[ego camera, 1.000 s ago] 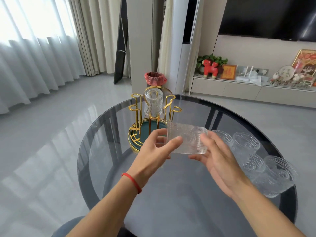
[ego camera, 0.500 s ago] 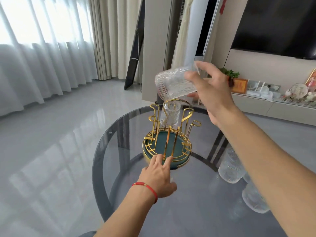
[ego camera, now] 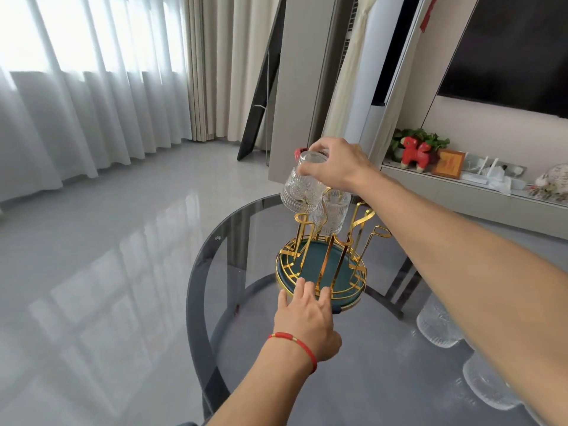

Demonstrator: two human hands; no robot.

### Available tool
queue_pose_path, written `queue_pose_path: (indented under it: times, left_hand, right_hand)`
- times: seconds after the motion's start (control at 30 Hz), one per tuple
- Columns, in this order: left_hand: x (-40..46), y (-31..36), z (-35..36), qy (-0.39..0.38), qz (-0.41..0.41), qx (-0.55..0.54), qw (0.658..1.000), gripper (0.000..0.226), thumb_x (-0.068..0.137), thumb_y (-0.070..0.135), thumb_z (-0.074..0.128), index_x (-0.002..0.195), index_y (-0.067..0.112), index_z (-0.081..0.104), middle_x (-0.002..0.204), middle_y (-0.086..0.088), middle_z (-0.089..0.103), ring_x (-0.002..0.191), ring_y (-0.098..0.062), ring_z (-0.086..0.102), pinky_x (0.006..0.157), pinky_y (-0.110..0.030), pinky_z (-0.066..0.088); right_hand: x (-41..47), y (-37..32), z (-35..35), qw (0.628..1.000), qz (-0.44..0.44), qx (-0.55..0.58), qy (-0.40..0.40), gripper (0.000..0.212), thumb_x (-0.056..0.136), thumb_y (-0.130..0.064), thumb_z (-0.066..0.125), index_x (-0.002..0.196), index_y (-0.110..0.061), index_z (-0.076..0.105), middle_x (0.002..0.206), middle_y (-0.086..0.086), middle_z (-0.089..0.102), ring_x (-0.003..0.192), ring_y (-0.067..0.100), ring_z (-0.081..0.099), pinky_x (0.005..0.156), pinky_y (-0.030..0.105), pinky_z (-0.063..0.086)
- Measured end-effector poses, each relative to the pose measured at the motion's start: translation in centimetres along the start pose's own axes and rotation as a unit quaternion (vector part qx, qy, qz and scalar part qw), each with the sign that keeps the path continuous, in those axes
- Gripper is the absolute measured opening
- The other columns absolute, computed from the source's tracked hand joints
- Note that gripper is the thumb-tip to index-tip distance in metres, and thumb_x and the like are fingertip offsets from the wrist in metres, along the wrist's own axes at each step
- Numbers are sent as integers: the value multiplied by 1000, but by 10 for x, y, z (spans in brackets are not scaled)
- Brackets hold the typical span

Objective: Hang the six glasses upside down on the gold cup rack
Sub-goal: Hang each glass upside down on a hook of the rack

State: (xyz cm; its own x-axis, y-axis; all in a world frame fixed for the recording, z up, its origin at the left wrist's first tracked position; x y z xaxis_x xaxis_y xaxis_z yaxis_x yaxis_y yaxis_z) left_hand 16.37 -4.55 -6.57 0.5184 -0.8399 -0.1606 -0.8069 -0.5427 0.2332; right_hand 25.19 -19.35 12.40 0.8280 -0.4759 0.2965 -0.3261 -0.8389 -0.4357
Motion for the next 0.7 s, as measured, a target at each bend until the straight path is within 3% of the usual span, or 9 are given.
queue_pose_path:
  times: [0.17, 0.3, 0.4, 0.5, 0.7]
  left_hand:
    - [0, -1, -3, 15, -12, -1, 1000, 70, 101, 40, 56, 157, 10, 27, 159, -15, 34, 153, -36, 19, 125, -57, 25]
    - [0, 1, -6, 23, -24, 5, 999, 64, 101, 40, 55, 154, 12, 33, 157, -13, 38, 152, -37, 21, 123, -58, 29]
    - [1, 2, -7, 24, -30, 12, 999, 61, 102, 39, 55, 153, 13, 36, 157, -13, 39, 152, -37, 21, 122, -59, 29]
    - [1, 2, -7, 21, -33, 19, 999, 61, 101, 39, 56, 154, 15, 36, 158, -13, 38, 153, -37, 19, 122, -59, 29]
    - [-1, 2, -8, 19, -33, 21, 999, 60, 101, 38, 57, 153, 16, 37, 157, -12, 39, 152, -37, 21, 122, -59, 30]
  right_hand:
    - [6, 10, 15, 997, -7, -34, -64, 71, 75, -64, 77, 136, -31, 62, 141, 7, 62, 131, 31, 54, 102, 44, 48]
    - [10, 14, 25, 990, -16, -57, -126, 68, 74, -58, 83, 135, -35, 63, 140, 6, 59, 112, 24, 52, 88, 35, 41]
    - [12, 13, 33, 982, -24, -80, -167, 68, 75, -51, 86, 137, -35, 62, 146, 6, 56, 115, 24, 52, 86, 35, 41]
    - [13, 13, 39, 976, -31, -111, -184, 73, 76, -47, 88, 142, -35, 60, 151, 8, 54, 131, 32, 54, 91, 37, 45]
    - [8, 10, 45, 960, -39, -180, -210, 79, 79, -55, 82, 150, -42, 50, 149, 7, 59, 137, 34, 52, 111, 56, 46]
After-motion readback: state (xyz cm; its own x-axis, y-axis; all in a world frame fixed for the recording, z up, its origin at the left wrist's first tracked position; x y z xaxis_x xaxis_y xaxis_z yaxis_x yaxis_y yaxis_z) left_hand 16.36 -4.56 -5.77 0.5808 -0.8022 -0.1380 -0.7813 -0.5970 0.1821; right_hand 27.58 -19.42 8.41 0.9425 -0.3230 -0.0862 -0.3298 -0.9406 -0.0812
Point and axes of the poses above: each hand's wrist, its own x-axis towards the middle knuckle, its own z-axis out of the palm, y = z × x, the point moved 5 cm from there along x, towards the middle knuckle
